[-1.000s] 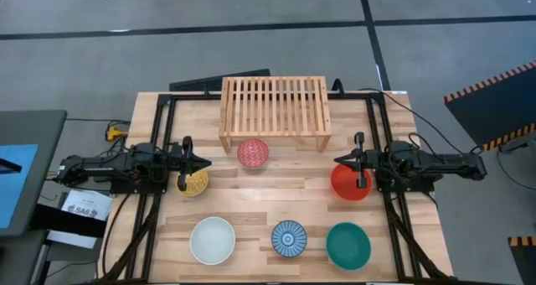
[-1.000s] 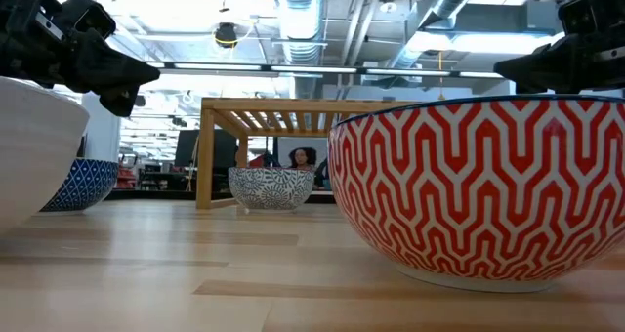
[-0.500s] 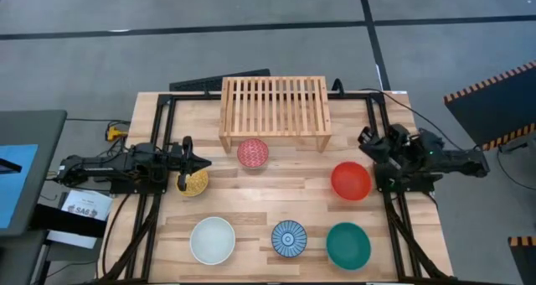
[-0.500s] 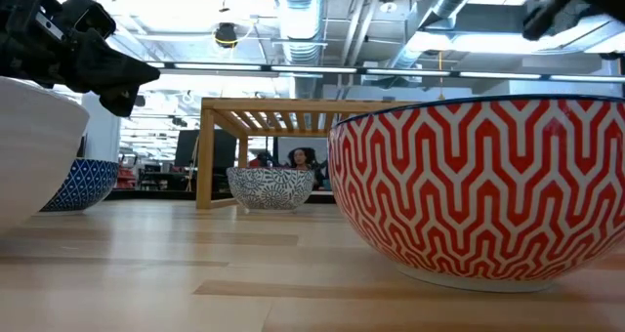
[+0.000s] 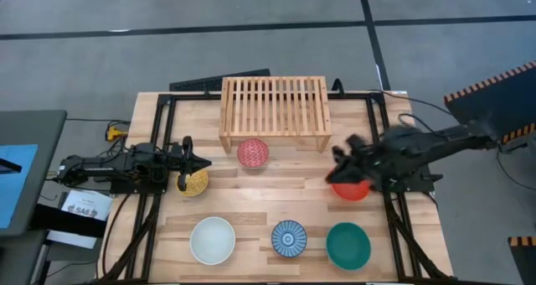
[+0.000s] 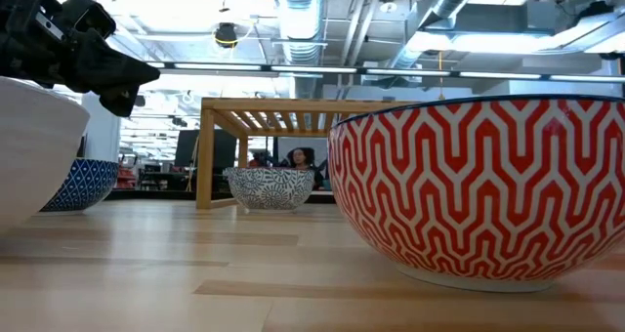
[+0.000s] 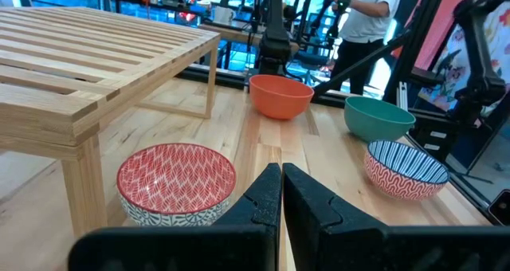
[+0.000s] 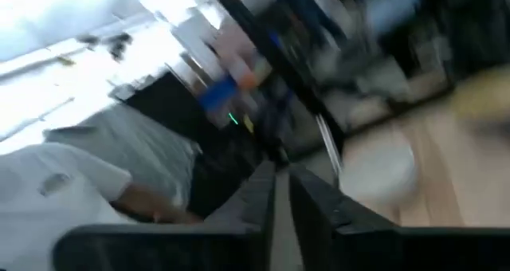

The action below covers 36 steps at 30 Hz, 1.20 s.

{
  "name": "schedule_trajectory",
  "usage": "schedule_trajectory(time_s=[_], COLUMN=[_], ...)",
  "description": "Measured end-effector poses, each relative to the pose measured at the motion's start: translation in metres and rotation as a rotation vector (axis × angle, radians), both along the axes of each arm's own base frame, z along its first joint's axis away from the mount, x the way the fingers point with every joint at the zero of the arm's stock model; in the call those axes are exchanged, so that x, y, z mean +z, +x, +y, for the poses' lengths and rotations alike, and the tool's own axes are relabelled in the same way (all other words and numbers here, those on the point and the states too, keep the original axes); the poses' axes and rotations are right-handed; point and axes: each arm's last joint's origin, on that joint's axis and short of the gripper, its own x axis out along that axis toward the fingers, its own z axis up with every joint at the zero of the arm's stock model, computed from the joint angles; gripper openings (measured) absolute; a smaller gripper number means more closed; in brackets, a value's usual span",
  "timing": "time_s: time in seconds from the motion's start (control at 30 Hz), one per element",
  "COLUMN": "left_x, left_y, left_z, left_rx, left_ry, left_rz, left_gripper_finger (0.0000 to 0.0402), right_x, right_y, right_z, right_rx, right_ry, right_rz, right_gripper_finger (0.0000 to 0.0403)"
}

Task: Place and stack bowls onto a shelf
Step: Put the small blue bowl on the shelf

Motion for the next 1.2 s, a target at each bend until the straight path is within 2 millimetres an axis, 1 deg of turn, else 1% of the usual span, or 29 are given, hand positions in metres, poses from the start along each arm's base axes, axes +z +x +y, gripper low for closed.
schedule_trajectory(time_s=[0.07,0.17,0.27,0.33,0.43,0.47,0.57,0.63,0.8,0.9,0.97,1.1,1.2], left_x=[0.0,0.0,0.0,0.0,0.0,0.0,0.0,0.0,0.0,0.0,0.0,0.0,0.0], left_y=[0.0,0.0,0.0,0.0,0.0,0.0,0.0,0.0,0.0,0.0,0.0,0.0,0.0], left_z=[0.0,0.0,0.0,0.0,0.0,0.0,0.0,0.0,0.0,0.0,0.0,0.0,0.0], left_rx=[0.0,0.0,0.0,0.0,0.0,0.0,0.0,0.0,0.0,0.0,0.0,0.0,0.001], left_ry=[0.0,0.0,0.0,0.0,0.0,0.0,0.0,0.0,0.0,0.0,0.0,0.0,0.0], left_rz=[0.0,0.0,0.0,0.001,0.0,0.001,0.001,0.0,0.0,0.0,0.001,0.001,0.0], left_gripper_finger=[0.0,0.0,0.0,0.0,0.0,0.0,0.0,0.0,0.0,0.0,0.0,0.0,0.0], right_x=[-0.001,-0.005,-0.016,-0.021,-0.031,-0.035,-0.054,-0.068,-0.102,-0.116,-0.12,-0.119,-0.121], right_y=[0.019,0.042,0.064,0.081,0.099,0.104,0.111,0.116,0.124,0.126,0.13,0.133,0.129], right_z=[0.01,0.025,0.043,0.057,0.075,0.079,0.084,0.089,0.11,0.116,0.117,0.121,0.117], right_rx=[0.025,0.059,0.07,0.079,0.091,0.083,-0.024,-0.08,-0.1,-0.125,-0.156,-0.218,-0.295], right_ry=[-0.007,-0.019,0.0,0.014,-0.027,-0.049,-0.07,-0.058,-0.027,-0.051,-0.037,0.001,-0.016], right_rz=[0.111,0.302,0.514,0.614,0.767,0.843,1.139,1.253,1.379,1.418,1.405,1.36,1.396], right_gripper_finger=[0.0106,0.0159,0.0208,0.0229,0.024,0.024,0.0236,0.0234,0.0233,0.0232,0.0232,0.0232,0.0232])
